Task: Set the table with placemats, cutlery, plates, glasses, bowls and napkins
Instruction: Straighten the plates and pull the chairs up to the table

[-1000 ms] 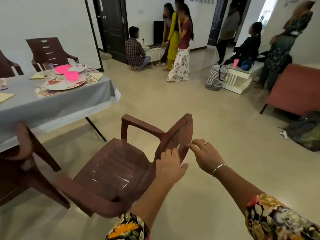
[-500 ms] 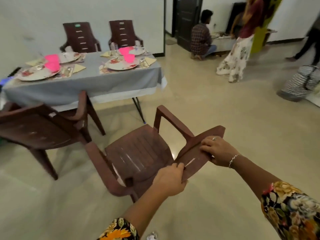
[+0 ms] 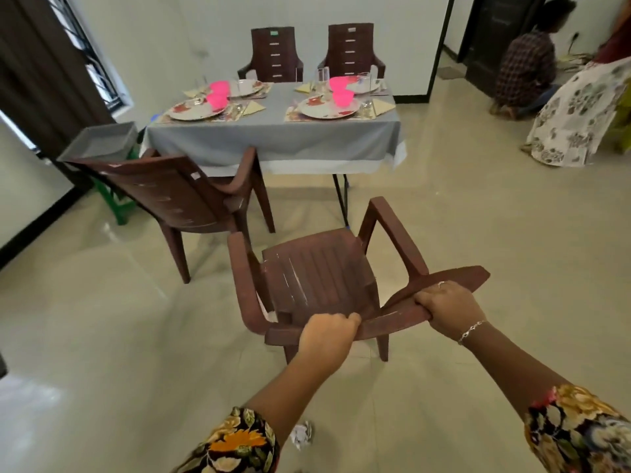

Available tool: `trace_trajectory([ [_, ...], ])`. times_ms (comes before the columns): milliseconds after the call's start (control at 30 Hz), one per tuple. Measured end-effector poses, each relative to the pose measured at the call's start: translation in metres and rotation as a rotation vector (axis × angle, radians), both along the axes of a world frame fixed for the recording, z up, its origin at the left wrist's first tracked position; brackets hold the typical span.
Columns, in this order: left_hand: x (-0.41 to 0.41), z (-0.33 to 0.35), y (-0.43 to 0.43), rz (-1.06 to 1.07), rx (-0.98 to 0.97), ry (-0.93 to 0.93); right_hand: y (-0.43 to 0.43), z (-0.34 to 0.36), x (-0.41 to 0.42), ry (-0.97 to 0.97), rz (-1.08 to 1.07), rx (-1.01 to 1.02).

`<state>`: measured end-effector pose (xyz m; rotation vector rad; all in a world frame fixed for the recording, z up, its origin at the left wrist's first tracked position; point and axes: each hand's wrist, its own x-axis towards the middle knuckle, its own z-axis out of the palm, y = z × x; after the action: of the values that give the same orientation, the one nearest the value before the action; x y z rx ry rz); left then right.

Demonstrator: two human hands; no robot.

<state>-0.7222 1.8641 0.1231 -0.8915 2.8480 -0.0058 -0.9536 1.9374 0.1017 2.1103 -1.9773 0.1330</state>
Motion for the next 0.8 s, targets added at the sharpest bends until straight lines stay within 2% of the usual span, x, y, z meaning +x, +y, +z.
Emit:
trace_trajectory([
  [233,0.004,0.008,-0.018,-0.071,-0.089,-0.038,-0.009,-0.010,0.007,0.052,-0.178,0.064],
  [467,0.003,0.017,-0.059,-0.111,-0.152,-0.071,-0.030,0.005,0.021,-0.035,-0.207,-0.006],
  [633,0.017,0.010,-0.104,-0.034,-0.130,-0.092,-0.049,0.000,0.042,-0.055,-0.165,-0.035],
  [800,0.008,0.008,-0.120,0.010,-0.166,-0.030,-0.069,0.004,0.031,-0.045,-0.142,-0.045],
])
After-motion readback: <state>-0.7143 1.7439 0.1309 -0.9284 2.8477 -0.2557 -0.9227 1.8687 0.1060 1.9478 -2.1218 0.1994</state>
